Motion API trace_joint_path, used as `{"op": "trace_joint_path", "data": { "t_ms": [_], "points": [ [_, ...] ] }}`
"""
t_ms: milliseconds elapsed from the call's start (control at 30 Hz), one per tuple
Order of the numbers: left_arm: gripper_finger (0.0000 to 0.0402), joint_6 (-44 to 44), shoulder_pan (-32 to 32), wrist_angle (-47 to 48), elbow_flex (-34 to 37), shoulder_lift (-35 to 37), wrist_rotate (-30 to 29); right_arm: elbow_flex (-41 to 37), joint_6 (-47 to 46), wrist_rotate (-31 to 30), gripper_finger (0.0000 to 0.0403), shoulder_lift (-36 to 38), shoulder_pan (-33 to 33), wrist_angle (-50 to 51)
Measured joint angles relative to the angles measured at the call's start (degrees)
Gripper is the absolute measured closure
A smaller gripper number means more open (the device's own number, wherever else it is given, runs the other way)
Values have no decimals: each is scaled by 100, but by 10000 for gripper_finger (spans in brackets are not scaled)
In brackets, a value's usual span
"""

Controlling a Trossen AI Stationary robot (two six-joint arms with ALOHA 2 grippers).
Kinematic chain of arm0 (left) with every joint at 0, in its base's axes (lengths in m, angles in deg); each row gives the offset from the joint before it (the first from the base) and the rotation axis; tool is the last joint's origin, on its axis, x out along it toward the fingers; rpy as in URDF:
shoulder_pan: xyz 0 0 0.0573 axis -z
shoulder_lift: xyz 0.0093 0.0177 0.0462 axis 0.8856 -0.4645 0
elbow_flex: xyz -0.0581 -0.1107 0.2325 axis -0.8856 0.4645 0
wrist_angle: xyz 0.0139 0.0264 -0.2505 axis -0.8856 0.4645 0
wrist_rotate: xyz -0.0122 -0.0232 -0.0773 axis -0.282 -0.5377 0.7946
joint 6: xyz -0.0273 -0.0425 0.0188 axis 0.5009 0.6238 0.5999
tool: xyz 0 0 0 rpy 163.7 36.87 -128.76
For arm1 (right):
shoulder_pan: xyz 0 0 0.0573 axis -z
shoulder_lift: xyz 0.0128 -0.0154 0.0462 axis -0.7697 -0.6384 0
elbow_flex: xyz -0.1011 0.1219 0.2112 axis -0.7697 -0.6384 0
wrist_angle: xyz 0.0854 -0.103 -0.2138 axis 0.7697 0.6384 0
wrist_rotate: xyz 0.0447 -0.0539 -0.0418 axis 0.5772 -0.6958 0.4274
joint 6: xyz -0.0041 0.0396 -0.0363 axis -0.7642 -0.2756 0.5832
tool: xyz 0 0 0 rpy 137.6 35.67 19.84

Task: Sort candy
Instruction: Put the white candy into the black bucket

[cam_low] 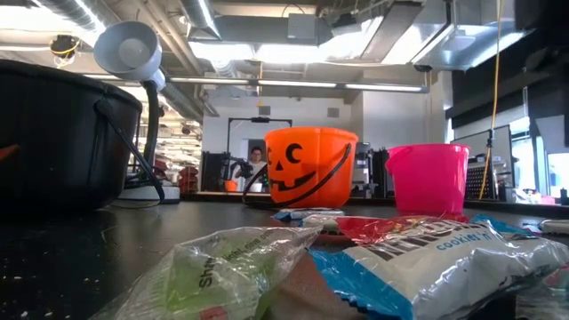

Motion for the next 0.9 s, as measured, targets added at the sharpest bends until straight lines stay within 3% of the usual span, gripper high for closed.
{"op": "trace_joint_path", "data": {
  "t_ms": [200,433,633,900],
  "points": [
    [284,-7,1,-104,0,0,-7,-934,-383,475,162,-22,393,-843],
    [284,-37,2,-123,0,0,72,-1820,-493,1072,158,66,636,-2673],
    [284,-42,2,-136,0,0,62,-1874,-491,1120,158,137,625,-2720],
    [284,-42,-44,-157,0,0,56,-1902,-542,946,158,828,618,-2653]
  ]
}}
